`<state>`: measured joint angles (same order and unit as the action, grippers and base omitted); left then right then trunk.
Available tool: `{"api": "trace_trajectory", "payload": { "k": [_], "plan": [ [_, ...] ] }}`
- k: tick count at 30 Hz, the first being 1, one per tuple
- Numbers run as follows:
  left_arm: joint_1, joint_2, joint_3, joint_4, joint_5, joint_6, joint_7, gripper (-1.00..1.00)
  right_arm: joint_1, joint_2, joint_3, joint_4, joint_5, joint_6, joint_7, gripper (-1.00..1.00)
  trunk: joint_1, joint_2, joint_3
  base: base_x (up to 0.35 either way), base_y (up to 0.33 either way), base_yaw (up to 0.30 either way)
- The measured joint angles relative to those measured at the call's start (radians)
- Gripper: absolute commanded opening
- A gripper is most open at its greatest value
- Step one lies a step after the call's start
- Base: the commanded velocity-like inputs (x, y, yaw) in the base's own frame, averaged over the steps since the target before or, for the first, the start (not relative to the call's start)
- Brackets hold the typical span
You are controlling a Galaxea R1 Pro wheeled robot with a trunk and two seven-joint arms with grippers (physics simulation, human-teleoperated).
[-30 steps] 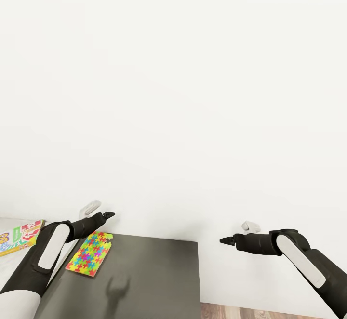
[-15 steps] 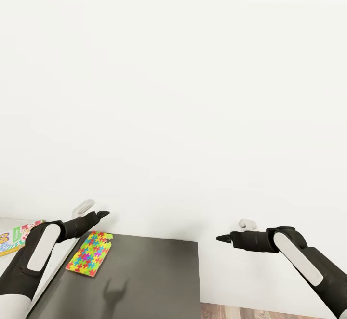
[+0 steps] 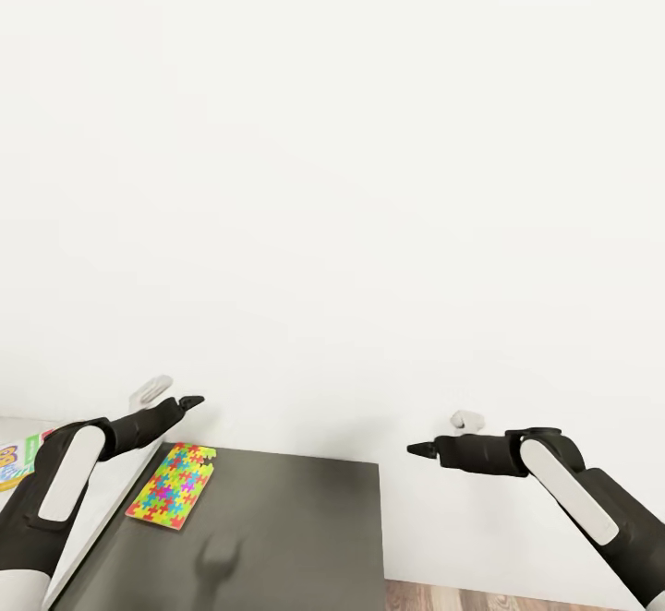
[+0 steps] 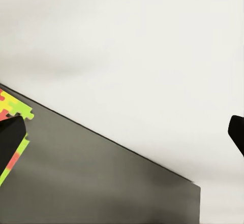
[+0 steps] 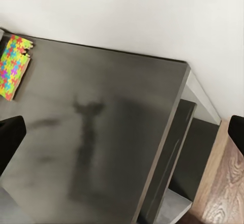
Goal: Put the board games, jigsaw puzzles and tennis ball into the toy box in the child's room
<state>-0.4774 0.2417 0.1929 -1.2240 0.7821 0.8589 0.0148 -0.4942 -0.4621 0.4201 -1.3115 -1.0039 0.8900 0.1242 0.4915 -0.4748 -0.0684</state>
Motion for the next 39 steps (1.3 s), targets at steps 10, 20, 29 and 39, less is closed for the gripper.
{"api": "trace_trajectory", "payload": {
  "k": [10,20,29,39],
  "plan": [
    [0.002,0.001,0.003,0.004,-0.003,0.002,0.003,1.00,-0.001,0.001,-0.002,-0.001,0.000,0.001,0.000,1.00,0.000,0.000,-0.004,0.000,0.000,0.000],
    [0.003,0.000,0.001,0.007,-0.005,0.002,0.007,1.00,-0.001,0.001,-0.004,-0.001,0.000,0.003,0.000,1.00,0.000,0.000,-0.017,0.000,0.000,0.000],
    [0.001,-0.004,-0.003,0.033,-0.008,0.001,0.012,1.00,-0.001,0.001,-0.005,-0.002,0.000,0.003,0.001,1.00,0.000,0.000,-0.030,0.000,0.000,0.000],
    [-0.009,-0.006,-0.007,0.100,-0.012,-0.007,0.014,1.00,-0.002,-0.001,-0.005,-0.004,-0.001,0.004,0.003,1.00,0.000,0.000,-0.046,0.000,0.000,0.000]
  ]
}}
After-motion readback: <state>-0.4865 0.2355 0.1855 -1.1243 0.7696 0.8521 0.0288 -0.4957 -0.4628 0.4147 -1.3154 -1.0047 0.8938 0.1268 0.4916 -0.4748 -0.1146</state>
